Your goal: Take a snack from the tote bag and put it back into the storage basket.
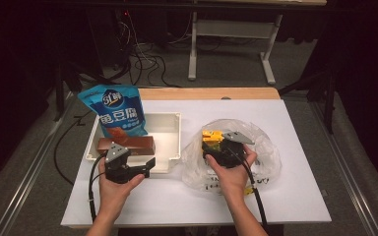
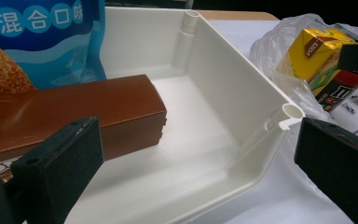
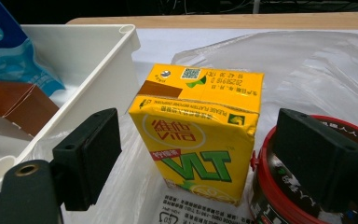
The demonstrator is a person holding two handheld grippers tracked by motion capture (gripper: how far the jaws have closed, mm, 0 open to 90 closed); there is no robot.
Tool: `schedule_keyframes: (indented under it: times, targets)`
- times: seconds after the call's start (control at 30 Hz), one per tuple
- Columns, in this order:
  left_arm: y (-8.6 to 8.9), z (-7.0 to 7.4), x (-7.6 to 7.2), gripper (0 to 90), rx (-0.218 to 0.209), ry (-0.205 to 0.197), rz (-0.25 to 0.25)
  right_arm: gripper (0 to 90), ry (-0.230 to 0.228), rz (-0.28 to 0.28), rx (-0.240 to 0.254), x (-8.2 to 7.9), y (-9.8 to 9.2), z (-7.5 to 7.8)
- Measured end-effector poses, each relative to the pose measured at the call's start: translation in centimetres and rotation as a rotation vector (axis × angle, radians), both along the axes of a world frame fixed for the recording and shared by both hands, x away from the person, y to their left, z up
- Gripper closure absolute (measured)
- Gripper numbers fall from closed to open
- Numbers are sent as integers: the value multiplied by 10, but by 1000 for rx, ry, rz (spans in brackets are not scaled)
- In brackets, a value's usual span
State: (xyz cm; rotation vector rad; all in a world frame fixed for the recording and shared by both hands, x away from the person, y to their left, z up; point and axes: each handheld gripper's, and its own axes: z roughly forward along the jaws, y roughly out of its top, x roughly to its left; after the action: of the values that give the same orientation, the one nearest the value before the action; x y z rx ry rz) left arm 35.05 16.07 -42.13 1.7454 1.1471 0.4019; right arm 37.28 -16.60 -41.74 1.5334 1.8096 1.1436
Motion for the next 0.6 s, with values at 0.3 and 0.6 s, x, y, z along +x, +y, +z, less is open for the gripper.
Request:
schedule_keyframes:
  times: [0.3, 0.6]
  targets:
    - [-1, 1, -1, 25, -7, -5, -18, 157, 4, -35, -20, 6, 7, -1]
    - [-1, 3, -2, 30, -29, -21, -38, 159, 5, -66, -46, 16, 16, -7]
